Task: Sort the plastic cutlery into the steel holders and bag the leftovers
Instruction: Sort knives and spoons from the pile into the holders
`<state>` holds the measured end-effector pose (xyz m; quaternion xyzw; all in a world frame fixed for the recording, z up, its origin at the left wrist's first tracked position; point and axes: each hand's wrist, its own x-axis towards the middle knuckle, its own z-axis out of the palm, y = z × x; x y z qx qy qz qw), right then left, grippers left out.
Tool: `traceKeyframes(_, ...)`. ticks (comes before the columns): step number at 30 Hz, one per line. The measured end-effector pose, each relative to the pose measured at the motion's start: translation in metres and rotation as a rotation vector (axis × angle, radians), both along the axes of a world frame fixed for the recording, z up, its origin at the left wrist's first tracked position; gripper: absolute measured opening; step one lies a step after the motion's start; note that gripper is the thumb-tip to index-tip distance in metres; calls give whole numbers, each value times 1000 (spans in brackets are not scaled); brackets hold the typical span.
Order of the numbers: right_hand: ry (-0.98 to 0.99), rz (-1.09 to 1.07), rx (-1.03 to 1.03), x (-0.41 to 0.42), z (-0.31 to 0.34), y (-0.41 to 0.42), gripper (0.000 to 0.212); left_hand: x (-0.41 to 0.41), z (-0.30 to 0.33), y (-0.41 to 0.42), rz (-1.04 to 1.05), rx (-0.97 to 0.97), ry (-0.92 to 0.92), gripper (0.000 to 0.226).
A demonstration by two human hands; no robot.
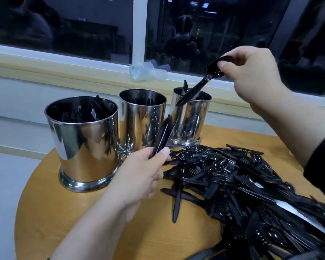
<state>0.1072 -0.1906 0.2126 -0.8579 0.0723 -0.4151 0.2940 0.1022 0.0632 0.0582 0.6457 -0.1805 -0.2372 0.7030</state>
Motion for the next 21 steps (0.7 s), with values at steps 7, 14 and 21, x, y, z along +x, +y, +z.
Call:
traceKeyframes(7,111,-175,-173,53,15,-45,9,7,2,-17,-21,-1,43,45)
traceKeyframes(14,161,-186,-211,90,15,-52,16,13,-8,-26,-24,-30,100,46)
traceKeyframes(21,361,-216,-440,95,22,-58,19,13,-11,-30,0,-20,145,48)
